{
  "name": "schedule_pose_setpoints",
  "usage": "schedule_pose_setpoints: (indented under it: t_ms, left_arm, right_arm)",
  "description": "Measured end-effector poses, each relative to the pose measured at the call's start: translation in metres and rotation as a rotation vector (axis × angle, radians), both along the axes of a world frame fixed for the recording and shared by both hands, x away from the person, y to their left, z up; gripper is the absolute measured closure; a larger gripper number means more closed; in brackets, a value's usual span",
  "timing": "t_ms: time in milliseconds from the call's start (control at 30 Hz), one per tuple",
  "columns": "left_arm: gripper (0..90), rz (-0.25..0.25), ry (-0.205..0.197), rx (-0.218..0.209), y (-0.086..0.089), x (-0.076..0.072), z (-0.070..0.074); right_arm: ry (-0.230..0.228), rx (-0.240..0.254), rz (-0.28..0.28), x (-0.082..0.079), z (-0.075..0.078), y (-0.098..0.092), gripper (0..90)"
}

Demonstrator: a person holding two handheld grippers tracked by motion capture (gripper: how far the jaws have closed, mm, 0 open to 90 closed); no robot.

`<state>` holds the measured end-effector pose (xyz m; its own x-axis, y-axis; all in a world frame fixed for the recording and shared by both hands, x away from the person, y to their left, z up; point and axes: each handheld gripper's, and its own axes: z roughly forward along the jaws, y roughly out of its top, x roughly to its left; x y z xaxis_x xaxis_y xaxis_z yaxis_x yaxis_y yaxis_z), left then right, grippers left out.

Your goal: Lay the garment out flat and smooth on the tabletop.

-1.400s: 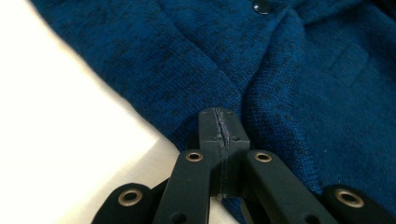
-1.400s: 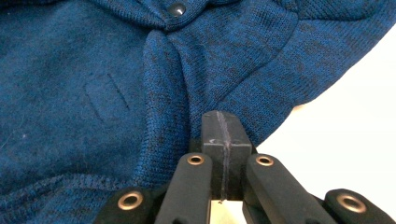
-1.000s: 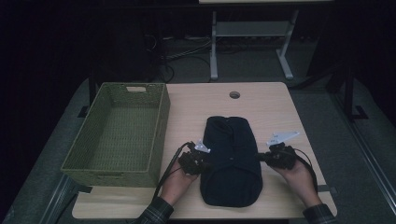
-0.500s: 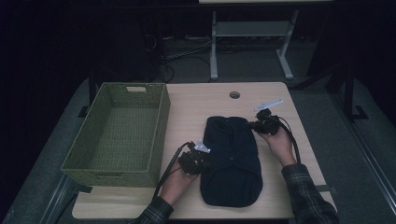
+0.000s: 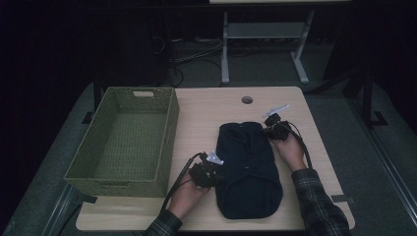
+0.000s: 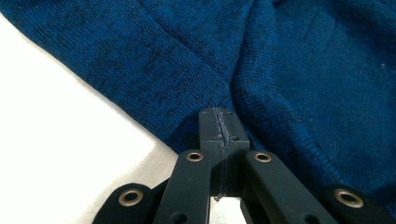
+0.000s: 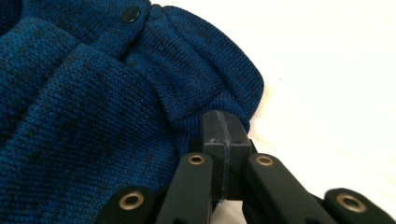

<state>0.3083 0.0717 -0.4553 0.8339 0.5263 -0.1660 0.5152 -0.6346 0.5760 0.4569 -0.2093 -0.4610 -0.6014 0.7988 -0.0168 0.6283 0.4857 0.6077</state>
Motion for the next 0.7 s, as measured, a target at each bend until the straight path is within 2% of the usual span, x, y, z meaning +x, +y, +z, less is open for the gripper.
schedule_pose_setpoints:
  t_ms: [100, 167, 267, 333, 500, 700]
  left_arm:
    - [90.0, -0.020, 0.007, 0.008, 0.000, 0.000, 0.001]
    - [85.7, -0.011, 0.028, -0.008, 0.002, 0.002, 0.002]
    - [82.4, -0.005, 0.020, -0.007, 0.005, 0.007, 0.006]
    - [79.0, 0.021, 0.008, -0.025, 0.008, 0.010, 0.010]
    - [62.2, 0.039, -0.011, -0.025, 0.013, 0.024, 0.019]
    - [49.4, 0.051, -0.054, -0.032, 0.018, 0.043, 0.026]
  right_arm:
    - [0.002, 0.025, 0.016, -0.004, 0.000, -0.001, 90.0]
    - [0.006, 0.055, 0.029, -0.005, 0.001, -0.004, 89.8]
    - [-0.001, 0.074, 0.045, -0.008, 0.006, -0.006, 84.5]
    - [-0.014, 0.081, 0.056, -0.010, 0.012, -0.008, 79.9]
    - [-0.021, 0.101, 0.078, -0.010, 0.022, -0.012, 66.8]
    - [-0.046, 0.132, 0.074, -0.008, 0.031, -0.019, 54.8]
